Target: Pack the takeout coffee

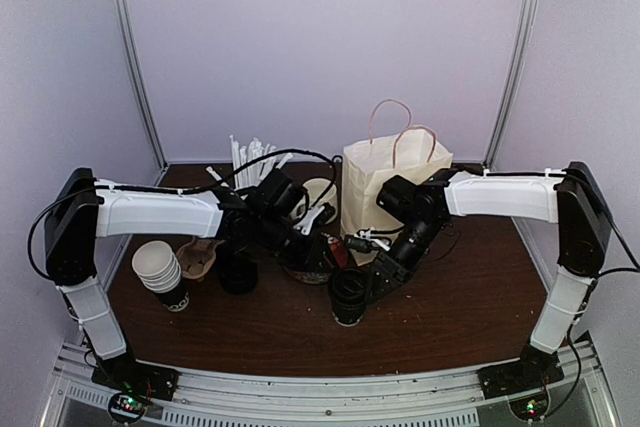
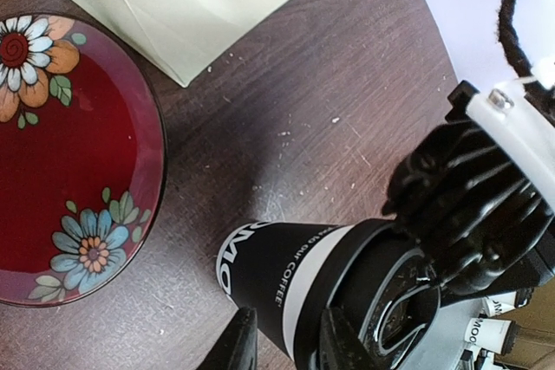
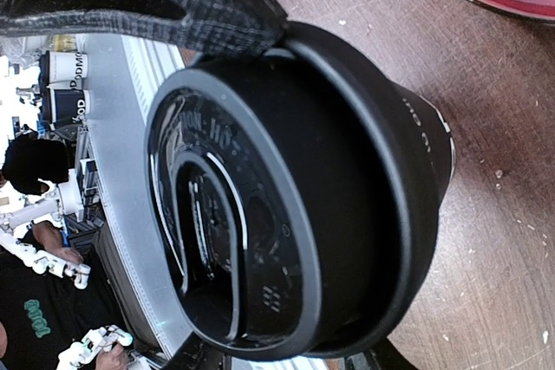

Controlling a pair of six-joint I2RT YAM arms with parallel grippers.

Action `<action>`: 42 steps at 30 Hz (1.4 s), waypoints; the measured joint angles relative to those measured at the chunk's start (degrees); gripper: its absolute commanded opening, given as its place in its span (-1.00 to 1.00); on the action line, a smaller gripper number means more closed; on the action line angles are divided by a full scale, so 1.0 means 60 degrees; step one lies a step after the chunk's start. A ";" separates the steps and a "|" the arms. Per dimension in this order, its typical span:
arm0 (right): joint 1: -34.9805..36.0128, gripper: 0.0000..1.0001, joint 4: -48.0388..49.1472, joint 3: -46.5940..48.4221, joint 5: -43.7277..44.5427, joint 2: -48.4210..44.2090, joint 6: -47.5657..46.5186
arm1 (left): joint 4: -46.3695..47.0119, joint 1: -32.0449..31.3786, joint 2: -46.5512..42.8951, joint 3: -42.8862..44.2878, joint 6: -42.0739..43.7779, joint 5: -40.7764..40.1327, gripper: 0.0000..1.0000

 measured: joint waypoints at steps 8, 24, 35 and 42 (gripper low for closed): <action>0.0240 -0.26 -0.0623 0.0525 0.0750 0.0146 0.0211 | 0.0874 -0.0047 -0.0229 -0.0758 -0.0029 -0.0171 -0.60; 0.0255 0.12 -0.0514 0.0816 0.2120 -0.0426 -0.0976 | 0.0007 -0.0226 -0.0871 -0.0758 0.0736 -0.1140 -0.27; 0.0237 0.39 -0.0889 0.0889 0.2422 -0.1494 -0.2160 | -0.0029 -0.0226 -0.2109 -0.0761 0.1326 -0.1512 0.08; 0.0459 0.68 -0.0852 0.1530 0.3366 -0.1800 -0.3355 | -0.0197 -0.0222 -0.3260 -0.0769 0.2565 -0.3486 0.64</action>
